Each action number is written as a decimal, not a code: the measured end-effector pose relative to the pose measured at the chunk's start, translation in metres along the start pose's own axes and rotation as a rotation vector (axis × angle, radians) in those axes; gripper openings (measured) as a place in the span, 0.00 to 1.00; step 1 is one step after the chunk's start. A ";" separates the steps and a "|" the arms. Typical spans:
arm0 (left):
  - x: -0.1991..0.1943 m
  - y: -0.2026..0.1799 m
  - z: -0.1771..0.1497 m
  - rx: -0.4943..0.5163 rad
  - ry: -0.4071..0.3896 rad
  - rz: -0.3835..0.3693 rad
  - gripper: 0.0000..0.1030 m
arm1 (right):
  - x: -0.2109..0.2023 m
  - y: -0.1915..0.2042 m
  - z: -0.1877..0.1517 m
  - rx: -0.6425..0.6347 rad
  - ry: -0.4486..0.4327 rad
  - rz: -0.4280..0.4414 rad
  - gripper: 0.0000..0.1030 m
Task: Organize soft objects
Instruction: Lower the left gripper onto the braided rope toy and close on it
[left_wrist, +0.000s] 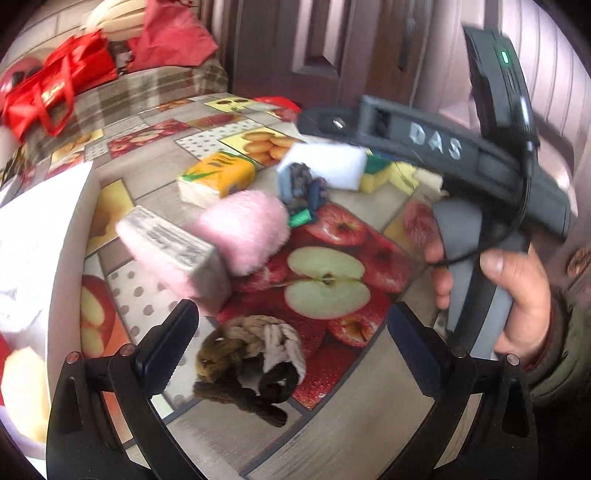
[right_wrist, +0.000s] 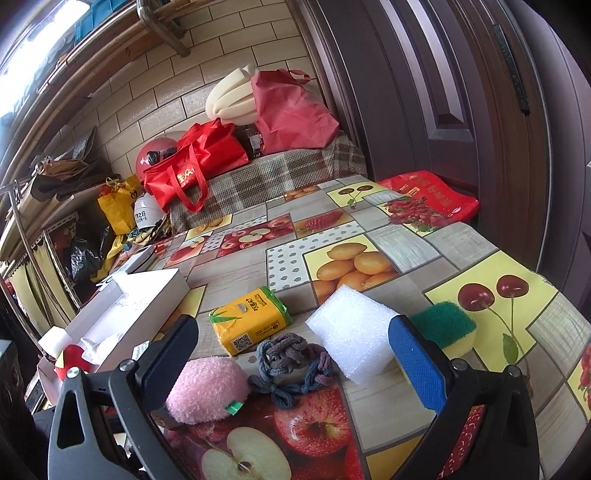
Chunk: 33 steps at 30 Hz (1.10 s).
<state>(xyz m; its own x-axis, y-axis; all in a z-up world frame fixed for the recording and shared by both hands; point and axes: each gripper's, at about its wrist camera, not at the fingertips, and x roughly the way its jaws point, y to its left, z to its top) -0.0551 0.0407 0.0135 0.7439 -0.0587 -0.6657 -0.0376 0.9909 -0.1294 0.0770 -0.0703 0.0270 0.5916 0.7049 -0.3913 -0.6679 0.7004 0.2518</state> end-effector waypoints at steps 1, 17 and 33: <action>-0.003 0.004 0.000 -0.019 -0.017 -0.005 0.99 | 0.000 0.001 0.000 -0.005 0.000 0.001 1.00; -0.019 0.002 -0.001 -0.010 -0.078 0.001 0.99 | 0.001 0.001 0.001 -0.010 0.002 0.004 1.00; -0.019 0.002 -0.001 -0.011 -0.084 0.004 0.99 | 0.001 0.001 0.001 -0.009 0.002 0.004 1.00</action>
<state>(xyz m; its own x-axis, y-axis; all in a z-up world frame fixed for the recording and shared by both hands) -0.0698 0.0435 0.0257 0.7969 -0.0444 -0.6025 -0.0470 0.9897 -0.1351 0.0780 -0.0686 0.0278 0.5878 0.7076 -0.3921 -0.6745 0.6963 0.2453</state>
